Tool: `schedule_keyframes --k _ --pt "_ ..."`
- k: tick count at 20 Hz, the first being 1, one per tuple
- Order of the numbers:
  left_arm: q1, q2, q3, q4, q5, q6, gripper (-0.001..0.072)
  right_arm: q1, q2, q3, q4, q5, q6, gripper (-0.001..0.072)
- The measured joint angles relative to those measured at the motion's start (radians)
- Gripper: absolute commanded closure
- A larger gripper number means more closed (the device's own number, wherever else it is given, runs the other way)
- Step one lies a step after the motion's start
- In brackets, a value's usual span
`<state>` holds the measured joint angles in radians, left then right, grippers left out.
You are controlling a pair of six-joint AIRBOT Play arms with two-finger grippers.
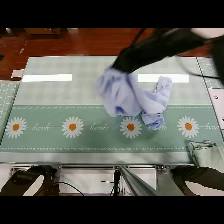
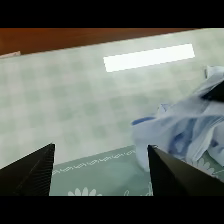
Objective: Fold the shirts.
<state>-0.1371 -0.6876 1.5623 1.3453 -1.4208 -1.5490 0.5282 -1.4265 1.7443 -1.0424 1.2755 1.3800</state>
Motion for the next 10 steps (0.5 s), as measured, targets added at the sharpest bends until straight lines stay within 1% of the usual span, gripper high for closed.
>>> schedule_keyframes --k 1,4,5,6,7,10 --pt "0.000 -0.001 0.000 0.000 -0.002 0.000 0.0014 0.051 -0.045 0.000 -0.014 -0.002 -0.001 0.0255" --pt "0.000 -0.015 -0.008 0.000 -0.017 0.001 0.0014 0.131 -0.119 0.001 -0.066 -0.014 -0.015 0.0250" --pt "0.000 -0.023 -0.015 0.000 -0.018 0.006 0.0014 0.134 -0.124 0.004 -0.094 -0.017 -0.015 0.0217" --pt "0.000 -0.033 -0.027 0.000 -0.019 0.011 0.0014 0.125 -0.119 0.007 -0.127 -0.019 -0.013 0.0154" --pt "0.000 -0.045 -0.045 0.000 -0.019 0.019 0.0014 0.103 -0.105 0.009 -0.165 -0.020 -0.005 0.0124" --pt "0.000 -0.083 -0.133 0.000 -0.020 0.056 0.0014 -0.046 -0.022 0.013 -0.245 -0.006 0.027 0.0122"
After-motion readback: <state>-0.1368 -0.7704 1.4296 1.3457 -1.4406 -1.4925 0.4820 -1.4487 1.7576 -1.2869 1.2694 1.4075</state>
